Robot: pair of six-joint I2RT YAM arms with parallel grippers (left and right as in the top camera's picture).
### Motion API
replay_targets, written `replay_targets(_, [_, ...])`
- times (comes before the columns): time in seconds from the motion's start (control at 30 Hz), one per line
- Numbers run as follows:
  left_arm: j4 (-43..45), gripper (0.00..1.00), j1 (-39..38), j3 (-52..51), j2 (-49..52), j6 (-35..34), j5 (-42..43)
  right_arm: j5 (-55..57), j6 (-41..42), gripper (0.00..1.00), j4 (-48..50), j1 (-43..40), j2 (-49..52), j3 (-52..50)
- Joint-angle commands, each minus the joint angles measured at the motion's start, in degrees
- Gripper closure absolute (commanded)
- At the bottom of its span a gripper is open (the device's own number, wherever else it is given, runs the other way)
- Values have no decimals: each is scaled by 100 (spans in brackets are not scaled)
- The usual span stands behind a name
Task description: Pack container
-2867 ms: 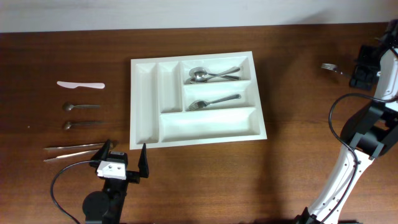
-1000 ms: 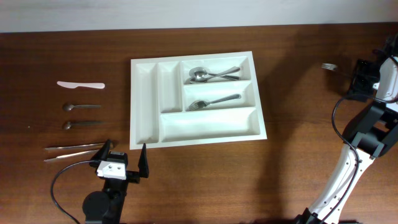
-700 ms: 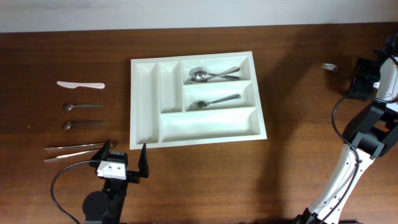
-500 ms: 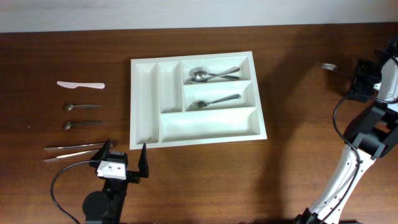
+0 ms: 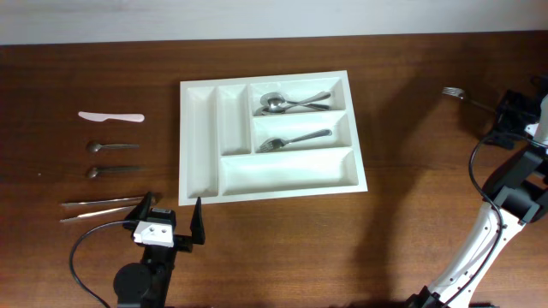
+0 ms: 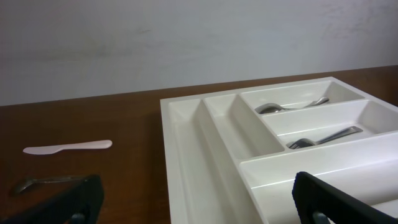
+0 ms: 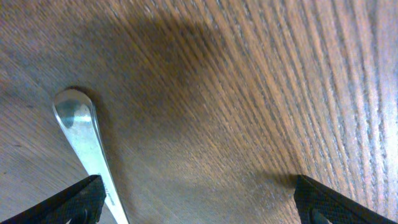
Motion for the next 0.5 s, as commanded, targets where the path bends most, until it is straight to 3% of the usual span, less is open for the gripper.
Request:
replay_targets(0.0, [-20,1,31,-22,-50,48,-22,-83,48,2,-4,-35,195,17])
replay_targets(0.3, [-20,1,31,-22,-50,48,-22,-66,0,2,-197,-35,195,17])
replay_targets(0.47, [-20,1,31,-22,-48,48,-22,-109,-651,2,-208,-26,188,114])
